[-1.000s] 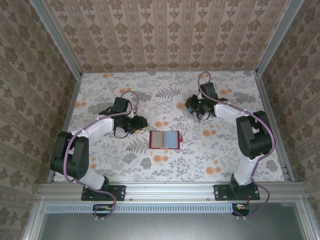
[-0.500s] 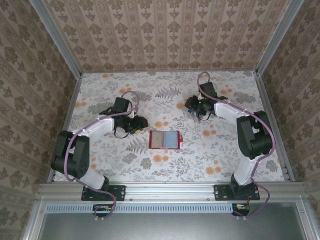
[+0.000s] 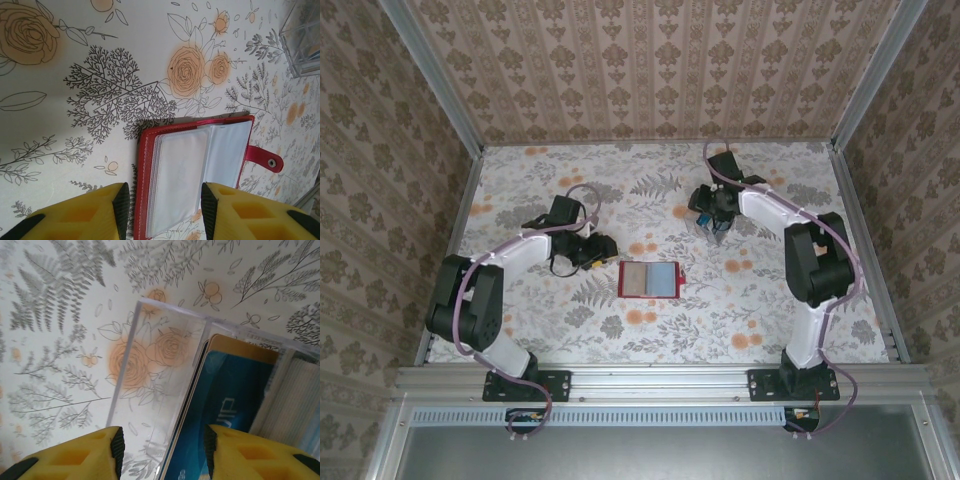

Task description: Put the credit cards into the card holder

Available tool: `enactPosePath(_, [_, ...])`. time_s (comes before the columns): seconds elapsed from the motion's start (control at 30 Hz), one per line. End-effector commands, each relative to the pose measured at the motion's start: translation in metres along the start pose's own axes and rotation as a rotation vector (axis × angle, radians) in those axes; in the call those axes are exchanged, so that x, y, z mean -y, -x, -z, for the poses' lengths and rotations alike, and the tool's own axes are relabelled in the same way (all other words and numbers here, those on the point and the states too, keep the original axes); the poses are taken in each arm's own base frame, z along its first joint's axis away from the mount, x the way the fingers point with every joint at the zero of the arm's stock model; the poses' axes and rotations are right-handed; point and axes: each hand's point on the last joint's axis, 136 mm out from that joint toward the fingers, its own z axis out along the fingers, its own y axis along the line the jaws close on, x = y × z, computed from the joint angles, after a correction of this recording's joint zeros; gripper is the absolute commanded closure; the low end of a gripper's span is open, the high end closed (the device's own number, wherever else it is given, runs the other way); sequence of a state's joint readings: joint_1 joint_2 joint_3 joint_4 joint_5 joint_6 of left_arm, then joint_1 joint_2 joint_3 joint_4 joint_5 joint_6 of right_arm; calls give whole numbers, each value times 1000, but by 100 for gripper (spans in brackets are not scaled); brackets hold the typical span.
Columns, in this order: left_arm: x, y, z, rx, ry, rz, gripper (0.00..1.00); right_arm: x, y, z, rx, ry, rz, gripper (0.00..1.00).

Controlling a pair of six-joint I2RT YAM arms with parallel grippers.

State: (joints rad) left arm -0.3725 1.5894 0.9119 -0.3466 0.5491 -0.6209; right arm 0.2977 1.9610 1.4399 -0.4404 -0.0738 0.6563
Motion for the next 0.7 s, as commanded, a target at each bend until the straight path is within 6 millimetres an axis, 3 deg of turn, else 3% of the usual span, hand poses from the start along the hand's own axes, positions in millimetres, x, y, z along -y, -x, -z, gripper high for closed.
enactPosePath(0.0, [13,7,1,4,-35,-54,56,8,-11,-10,-50,-82,13,51])
enactPosePath(0.13, [13,8,1,1,-36,-55,56,7,-16,-12,-73,-90,7,50])
enactPosePath(0.23, [12,8,-1,-5,-37,-53,56,-10,-11,-11,-65,14,2,51])
enactPosePath(0.4, [13,8,-2,-13,-45,-52,56,-33,-2,-9,-61,197,-59,62])
enactPosePath(0.67, [12,6,-3,-14,-47,-52,56,-48,4,-3,-53,281,-52,73])
